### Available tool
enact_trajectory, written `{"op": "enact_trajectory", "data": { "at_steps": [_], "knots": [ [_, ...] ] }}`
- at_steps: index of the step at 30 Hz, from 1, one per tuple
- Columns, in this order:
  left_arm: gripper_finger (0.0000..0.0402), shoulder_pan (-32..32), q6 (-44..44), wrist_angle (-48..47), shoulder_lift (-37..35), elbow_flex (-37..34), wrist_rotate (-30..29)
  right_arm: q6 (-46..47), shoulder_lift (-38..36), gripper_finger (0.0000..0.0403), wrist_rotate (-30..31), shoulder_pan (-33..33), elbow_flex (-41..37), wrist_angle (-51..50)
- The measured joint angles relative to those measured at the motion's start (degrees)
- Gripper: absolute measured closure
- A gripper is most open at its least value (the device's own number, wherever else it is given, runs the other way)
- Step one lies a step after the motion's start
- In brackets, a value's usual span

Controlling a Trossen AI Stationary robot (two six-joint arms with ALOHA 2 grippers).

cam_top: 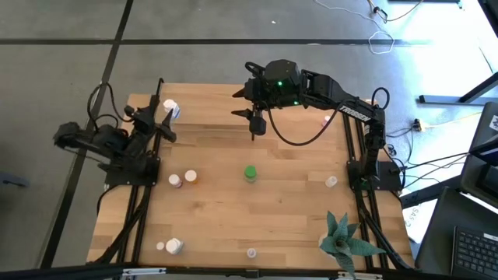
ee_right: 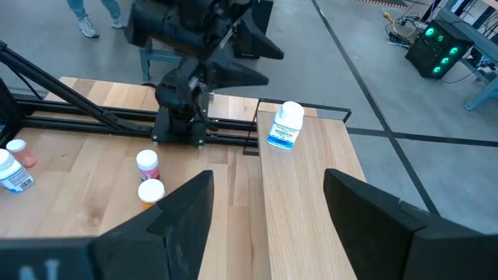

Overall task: Pick and place medicine bottles onto shelf by color
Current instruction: Put the top white pill bottle on the shelf

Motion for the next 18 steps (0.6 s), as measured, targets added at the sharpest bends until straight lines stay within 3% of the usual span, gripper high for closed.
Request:
{"op": "enact_trajectory", "data": {
  "at_steps": [4,18],
  "knots": [
    [0.0159,-6.8,-0.1,-0.2,0.0,0.1,-4.0,0.0,0.0,0.0157,0.0,0.0,0.0,0.0],
    [0.0159,-21.3,-9.2,0.5,0.0,0.1,-1.8,0.0,0.0,0.0157,0.0,0.0,0.0,0.0]
  ]
}}
